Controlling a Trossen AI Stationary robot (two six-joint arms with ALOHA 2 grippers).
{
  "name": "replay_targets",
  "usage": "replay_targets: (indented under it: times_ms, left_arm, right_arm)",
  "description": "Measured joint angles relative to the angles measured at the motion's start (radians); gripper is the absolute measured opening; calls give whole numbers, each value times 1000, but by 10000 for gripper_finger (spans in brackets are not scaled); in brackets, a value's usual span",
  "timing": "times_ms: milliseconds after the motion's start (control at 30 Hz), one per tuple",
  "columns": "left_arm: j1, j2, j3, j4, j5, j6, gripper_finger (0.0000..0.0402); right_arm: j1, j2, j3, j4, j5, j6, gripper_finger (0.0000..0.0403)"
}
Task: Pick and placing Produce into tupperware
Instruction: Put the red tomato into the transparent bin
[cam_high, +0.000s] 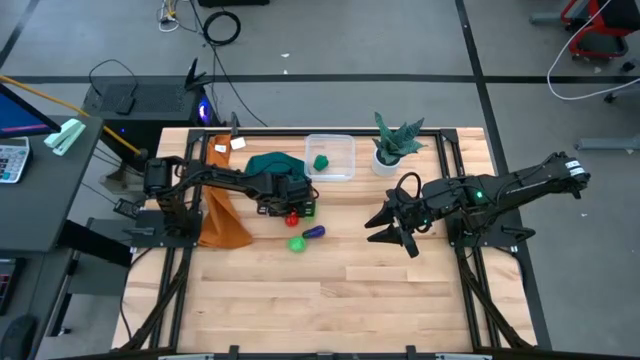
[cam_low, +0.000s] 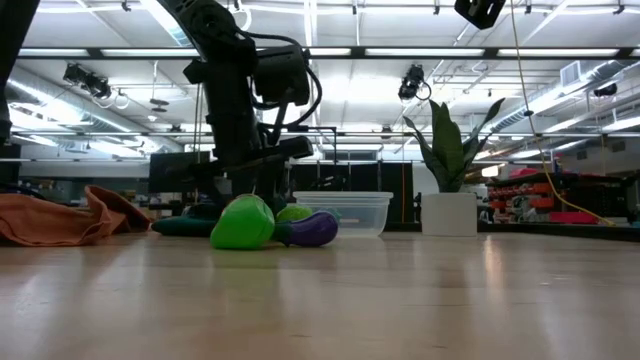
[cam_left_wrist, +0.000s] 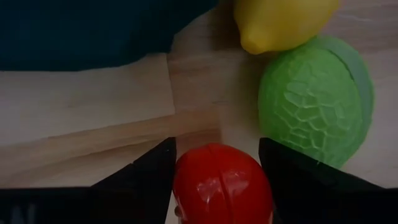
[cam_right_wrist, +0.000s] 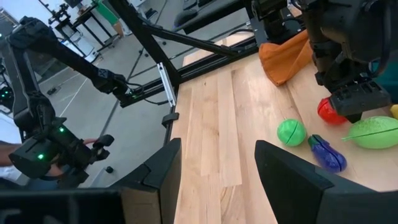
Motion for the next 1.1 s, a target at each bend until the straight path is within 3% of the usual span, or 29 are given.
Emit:
replay_targets:
  times_ms: [200,633,1100]
  left_arm:
    - [0,-4,26,-6,1,27,224]
    - [27,-4,227,-108,-23,187,222]
    - [129,-4,389,-116,-90,400,220]
  right_arm:
    - [0,0,0,0,0,1,167]
    - [0,0,1,0,0,2,167]
    - [0,0,1,-1,0,6,167]
